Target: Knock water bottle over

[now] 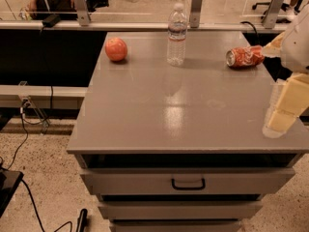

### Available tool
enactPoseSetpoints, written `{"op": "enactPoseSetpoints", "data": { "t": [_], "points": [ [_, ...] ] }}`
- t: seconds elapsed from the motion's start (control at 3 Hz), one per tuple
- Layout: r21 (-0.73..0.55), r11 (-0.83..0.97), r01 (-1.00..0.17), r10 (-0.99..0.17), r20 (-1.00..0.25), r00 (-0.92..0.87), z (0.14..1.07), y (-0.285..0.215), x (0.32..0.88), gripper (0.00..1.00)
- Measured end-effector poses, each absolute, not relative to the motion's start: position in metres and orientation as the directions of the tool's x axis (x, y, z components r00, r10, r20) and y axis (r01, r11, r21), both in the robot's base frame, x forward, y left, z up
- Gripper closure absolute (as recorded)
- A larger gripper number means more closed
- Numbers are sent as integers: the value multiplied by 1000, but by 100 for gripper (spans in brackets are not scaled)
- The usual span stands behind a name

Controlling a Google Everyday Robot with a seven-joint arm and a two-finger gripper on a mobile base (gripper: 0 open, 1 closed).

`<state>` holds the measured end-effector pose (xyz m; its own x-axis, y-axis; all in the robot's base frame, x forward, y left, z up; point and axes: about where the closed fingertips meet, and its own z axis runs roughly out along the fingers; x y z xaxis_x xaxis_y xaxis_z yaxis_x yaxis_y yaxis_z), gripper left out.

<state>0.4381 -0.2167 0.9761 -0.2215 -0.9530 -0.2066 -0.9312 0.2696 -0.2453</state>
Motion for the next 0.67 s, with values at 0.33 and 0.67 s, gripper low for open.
{"op": "enactPoseSetpoints", "data": {
  "t": [0.33, 0.67],
  "points": [
    [-245, 270, -931, -953, -207, -222, 976, -217, 438, 0],
    [-289, 260, -921, -956, -208, -205, 984, -220, 449, 0]
  ]
}}
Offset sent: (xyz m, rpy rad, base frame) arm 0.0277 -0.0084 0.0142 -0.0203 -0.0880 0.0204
